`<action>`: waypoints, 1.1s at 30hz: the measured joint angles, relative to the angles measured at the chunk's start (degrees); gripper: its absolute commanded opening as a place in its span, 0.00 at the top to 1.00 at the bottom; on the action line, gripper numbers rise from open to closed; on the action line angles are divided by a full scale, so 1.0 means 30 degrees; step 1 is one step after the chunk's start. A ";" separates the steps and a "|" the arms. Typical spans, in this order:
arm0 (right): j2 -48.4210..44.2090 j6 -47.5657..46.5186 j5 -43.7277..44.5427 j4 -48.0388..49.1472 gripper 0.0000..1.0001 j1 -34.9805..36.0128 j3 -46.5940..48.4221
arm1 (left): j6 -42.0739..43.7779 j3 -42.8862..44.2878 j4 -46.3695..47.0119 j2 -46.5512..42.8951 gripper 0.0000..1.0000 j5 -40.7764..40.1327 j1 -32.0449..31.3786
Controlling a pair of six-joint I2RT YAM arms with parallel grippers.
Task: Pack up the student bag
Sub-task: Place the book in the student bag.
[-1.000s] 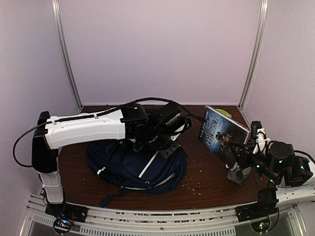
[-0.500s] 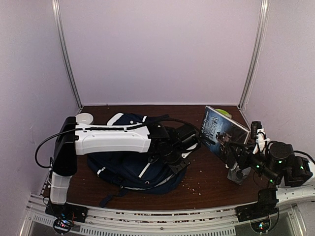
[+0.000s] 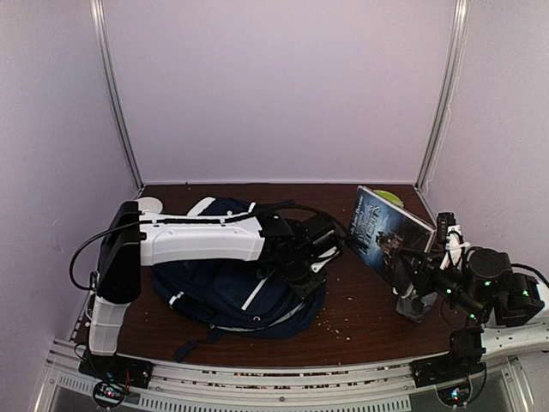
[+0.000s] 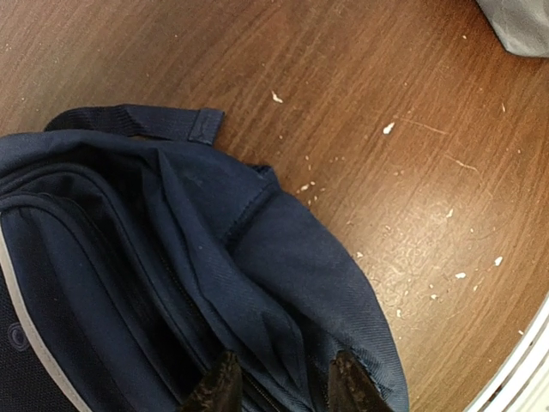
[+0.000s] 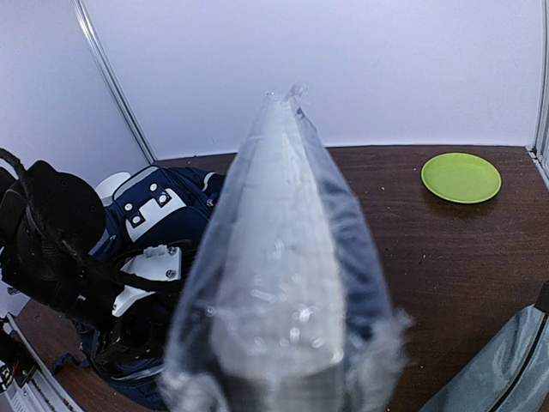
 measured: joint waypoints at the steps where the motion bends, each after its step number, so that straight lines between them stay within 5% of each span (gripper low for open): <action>1: 0.0000 0.0007 0.0000 0.0007 1.00 0.0000 0.0000 | 0.0000 -0.0044 0.0000 0.0007 0.38 0.0058 0.0000; 7: 0.0000 0.0189 -0.0007 0.0007 1.00 0.0000 0.0000 | 0.0000 -0.0291 0.0022 0.0160 0.36 0.0510 0.0000; 10: 0.0000 0.0211 -0.0007 0.0007 1.00 0.0000 0.0000 | 0.0000 -0.0415 0.0029 0.0204 0.42 0.0627 0.0000; 14: 0.0000 0.0211 -0.0007 0.0000 1.00 0.0000 0.0000 | 0.0007 -0.0488 0.0044 0.0255 0.64 0.0663 0.0000; 18: 0.0000 0.0211 -0.0007 0.0007 1.00 0.0000 0.0000 | 0.0007 -0.0503 0.0036 0.0255 1.00 0.0627 0.0000; 24: 0.0000 0.0211 -0.0007 0.0007 1.00 0.0000 0.0000 | -0.0197 -0.0933 -0.0036 -0.0211 1.00 -0.0780 -0.0044; 33: 0.0000 0.0204 -0.0036 0.0007 1.00 0.0000 0.0000 | -0.0226 -0.1217 -0.0576 -0.4692 1.00 -0.3541 -0.0124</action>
